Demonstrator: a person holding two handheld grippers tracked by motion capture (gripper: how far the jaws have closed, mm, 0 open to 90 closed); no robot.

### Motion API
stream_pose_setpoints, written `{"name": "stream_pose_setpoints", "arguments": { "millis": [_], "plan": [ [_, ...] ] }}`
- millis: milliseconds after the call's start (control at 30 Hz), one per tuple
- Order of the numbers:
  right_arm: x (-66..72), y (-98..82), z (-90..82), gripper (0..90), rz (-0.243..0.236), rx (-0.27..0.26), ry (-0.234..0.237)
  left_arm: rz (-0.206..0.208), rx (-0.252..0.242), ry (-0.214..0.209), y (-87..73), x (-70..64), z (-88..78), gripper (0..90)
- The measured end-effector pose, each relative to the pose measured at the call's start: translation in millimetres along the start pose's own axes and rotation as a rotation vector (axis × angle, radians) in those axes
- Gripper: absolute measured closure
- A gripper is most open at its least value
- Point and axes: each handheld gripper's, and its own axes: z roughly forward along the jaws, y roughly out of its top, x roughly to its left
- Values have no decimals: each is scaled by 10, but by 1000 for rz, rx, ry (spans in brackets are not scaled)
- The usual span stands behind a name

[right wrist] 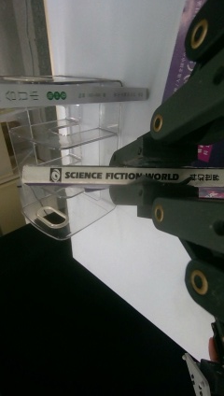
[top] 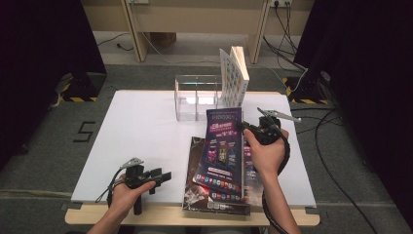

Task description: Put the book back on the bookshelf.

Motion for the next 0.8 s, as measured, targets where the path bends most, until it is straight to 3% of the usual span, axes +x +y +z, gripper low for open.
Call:
{"name": "stream_pose_setpoints", "arguments": {
  "millis": [800],
  "plan": [
    [149, 182, -25, 832, -56, -124, -46, 1, -7, 0, 15, 4, -18, 398]
  ]
}}
